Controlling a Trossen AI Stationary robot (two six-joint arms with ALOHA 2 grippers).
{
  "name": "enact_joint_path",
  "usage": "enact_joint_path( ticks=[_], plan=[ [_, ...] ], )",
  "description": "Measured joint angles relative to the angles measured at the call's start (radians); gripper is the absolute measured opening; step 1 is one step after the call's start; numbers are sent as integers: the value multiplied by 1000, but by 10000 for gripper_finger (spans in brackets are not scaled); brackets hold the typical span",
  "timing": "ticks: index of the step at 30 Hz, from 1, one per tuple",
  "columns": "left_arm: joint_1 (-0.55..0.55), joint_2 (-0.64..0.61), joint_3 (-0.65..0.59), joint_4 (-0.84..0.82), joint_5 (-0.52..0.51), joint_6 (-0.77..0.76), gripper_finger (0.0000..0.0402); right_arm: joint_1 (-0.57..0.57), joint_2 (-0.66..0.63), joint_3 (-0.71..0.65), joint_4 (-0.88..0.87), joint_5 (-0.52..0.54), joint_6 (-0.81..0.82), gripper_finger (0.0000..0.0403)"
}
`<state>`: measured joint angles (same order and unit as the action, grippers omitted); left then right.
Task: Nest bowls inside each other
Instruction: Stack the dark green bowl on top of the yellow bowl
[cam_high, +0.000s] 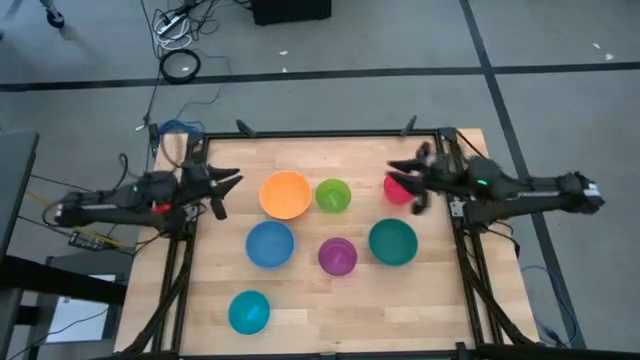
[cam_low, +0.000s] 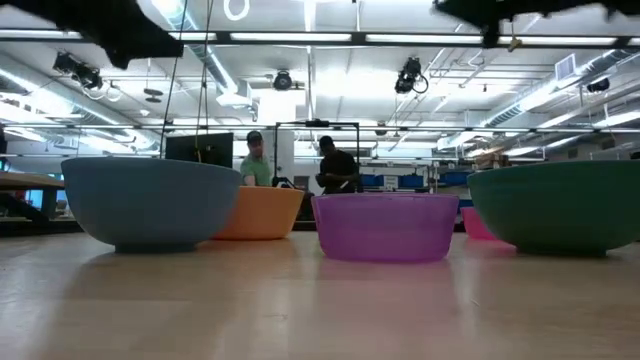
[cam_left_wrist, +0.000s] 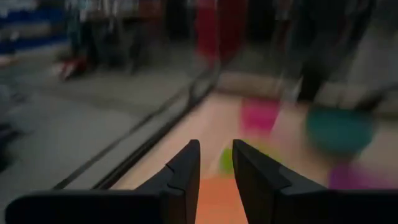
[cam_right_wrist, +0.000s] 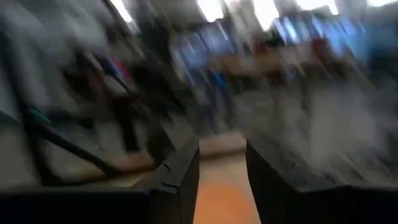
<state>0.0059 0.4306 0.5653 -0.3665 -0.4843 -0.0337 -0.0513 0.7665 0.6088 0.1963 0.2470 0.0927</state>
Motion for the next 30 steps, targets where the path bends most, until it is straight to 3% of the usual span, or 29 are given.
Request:
enact_joint_path(
  ticks=[3, 6, 13, 19, 26, 30],
  plan=[
    [0, 204, 169, -247, -57, 8, 103, -3, 261, 244, -320, 176, 98, 121],
    [0, 377, 274, -367, -77, 18, 103, -11, 511, 460, -546, 205, 166, 121],
    [1, 560, 334, -341, -89, 89, 103, 1, 931, 764, -632, 193, 178, 121],
    [1, 580, 334, -333, -115, 107, 103, 5, 1098, 898, -631, 151, 167, 121],
    [1, 576, 334, -327, -137, 104, 103, -43, 1177, 971, -626, 146, 199, 121],
    [1, 576, 334, -325, -147, 79, 103, -95, 1198, 988, -629, 86, 241, 121]
  ],
)
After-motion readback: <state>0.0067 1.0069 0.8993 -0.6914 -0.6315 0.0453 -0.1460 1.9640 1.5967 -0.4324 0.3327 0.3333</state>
